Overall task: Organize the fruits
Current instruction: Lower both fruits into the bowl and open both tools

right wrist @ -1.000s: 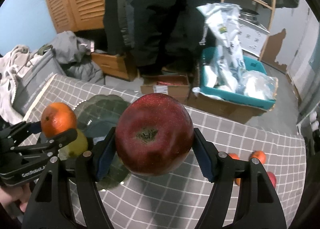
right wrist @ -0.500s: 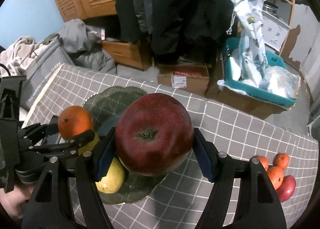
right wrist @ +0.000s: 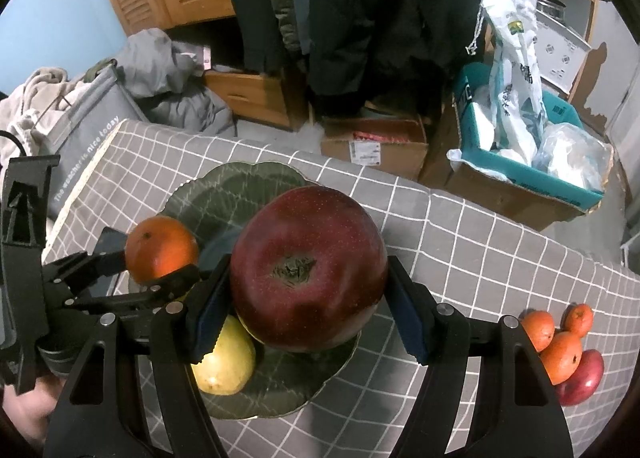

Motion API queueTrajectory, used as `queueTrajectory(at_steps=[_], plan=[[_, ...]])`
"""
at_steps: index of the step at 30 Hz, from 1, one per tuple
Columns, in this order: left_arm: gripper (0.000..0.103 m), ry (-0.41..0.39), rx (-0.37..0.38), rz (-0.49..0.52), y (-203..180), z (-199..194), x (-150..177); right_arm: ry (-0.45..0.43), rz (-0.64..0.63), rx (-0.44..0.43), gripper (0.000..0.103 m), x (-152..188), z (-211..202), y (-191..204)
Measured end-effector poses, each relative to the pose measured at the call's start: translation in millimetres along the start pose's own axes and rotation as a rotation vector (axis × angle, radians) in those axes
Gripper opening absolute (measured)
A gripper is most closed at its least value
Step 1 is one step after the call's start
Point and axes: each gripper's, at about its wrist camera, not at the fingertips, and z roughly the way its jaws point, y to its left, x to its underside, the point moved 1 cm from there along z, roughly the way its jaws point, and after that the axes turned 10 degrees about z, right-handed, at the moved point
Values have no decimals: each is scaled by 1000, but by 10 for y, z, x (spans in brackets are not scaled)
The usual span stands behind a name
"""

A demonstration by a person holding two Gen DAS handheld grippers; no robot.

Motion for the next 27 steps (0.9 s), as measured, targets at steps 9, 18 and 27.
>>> queueTrajectory(at_steps=[9,18,27], plan=[[80,-12,-4,-35,76,-51,10,11,17,-8,72,-12,31,-13],[80,-15,-27,-91,233,-184,134,55,-1,-13,72,72,205,76],[80,-11,-46,-128,398,-282,296,128,-29,-4,72,214,445,191]])
